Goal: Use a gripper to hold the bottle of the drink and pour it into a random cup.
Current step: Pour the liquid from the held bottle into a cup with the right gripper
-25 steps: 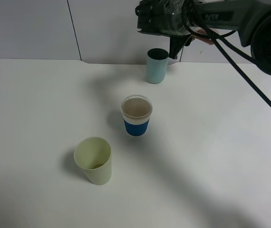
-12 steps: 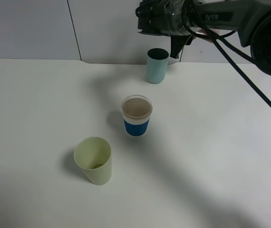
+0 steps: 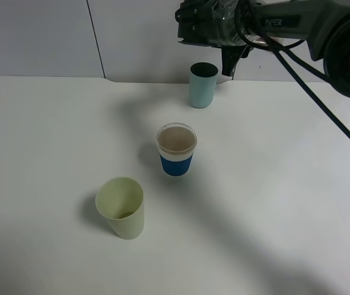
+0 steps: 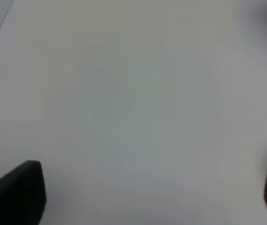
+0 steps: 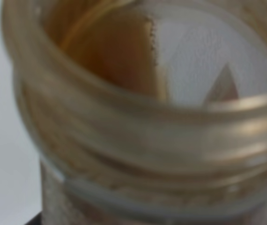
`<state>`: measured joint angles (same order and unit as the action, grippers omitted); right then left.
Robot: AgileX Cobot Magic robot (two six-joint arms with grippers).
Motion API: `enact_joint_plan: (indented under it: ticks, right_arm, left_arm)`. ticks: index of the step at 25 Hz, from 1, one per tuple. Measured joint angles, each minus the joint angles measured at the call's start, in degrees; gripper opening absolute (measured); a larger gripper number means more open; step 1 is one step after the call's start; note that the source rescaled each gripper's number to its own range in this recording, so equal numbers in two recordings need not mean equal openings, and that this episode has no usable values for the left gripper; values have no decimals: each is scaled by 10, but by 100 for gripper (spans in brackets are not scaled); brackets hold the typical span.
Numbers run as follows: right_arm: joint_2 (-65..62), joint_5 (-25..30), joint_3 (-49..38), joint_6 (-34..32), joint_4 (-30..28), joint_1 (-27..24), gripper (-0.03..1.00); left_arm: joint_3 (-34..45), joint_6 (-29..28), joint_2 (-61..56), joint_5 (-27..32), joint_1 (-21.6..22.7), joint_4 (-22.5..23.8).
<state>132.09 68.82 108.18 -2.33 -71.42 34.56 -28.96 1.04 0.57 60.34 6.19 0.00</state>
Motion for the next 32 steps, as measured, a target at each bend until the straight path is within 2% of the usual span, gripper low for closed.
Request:
enact_joint_plan:
  ticks: [32]
  right_arm:
    - [0,1,0,80,-9,0,0]
  left_arm:
    - [0,0,0,0,0,0]
